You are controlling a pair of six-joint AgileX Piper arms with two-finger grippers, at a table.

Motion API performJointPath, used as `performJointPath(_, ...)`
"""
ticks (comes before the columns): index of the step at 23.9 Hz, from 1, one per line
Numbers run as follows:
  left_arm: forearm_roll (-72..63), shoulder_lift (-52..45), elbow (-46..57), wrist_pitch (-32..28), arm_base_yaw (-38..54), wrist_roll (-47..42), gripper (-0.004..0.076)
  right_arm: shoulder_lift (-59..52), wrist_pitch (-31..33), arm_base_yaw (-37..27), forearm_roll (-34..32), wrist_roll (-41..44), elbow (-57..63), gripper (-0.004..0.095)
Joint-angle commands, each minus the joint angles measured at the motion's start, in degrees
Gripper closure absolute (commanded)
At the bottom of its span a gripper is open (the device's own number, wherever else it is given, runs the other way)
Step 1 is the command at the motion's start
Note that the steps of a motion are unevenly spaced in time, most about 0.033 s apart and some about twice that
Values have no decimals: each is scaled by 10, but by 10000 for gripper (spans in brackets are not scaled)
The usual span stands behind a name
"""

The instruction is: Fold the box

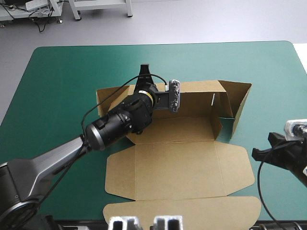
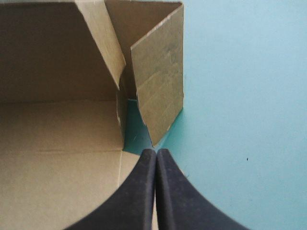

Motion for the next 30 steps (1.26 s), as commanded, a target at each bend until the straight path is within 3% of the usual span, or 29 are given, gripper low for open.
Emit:
performJointPath(1, 147, -54, 55, -52, -38, -159, 734, 64, -36, 2, -4, 7, -85, 923)
performJointPath(4, 273, -78, 117, -44, -64, -290, 734, 119, -36, 2, 0, 4, -145, 923)
performJointPath(7, 348, -93, 161, -42, -79, -361, 734, 177, -19, 2, 1, 4, -210, 923)
performJointPath(11, 360, -95, 184, -32, -85, -395, 734, 260, 20, 2, 34, -34, -306, 924)
performJointPath(14, 367, -95, 195, -33, -85, -419, 734, 374, 88, 2, 73, -66, -425, 928)
performJointPath(19, 368, -95, 195, -31, -85, -438, 734, 528, 170, 1, 78, -84, -578, 928)
performJointPath(25, 388, -95, 195, -26, -85, -458, 734, 627, 170, -2, 85, -120, -571, 928)
performJointPath(30, 388, -95, 195, -22, -85, -456, 734, 597, 170, -67, 171, -187, -481, 928)
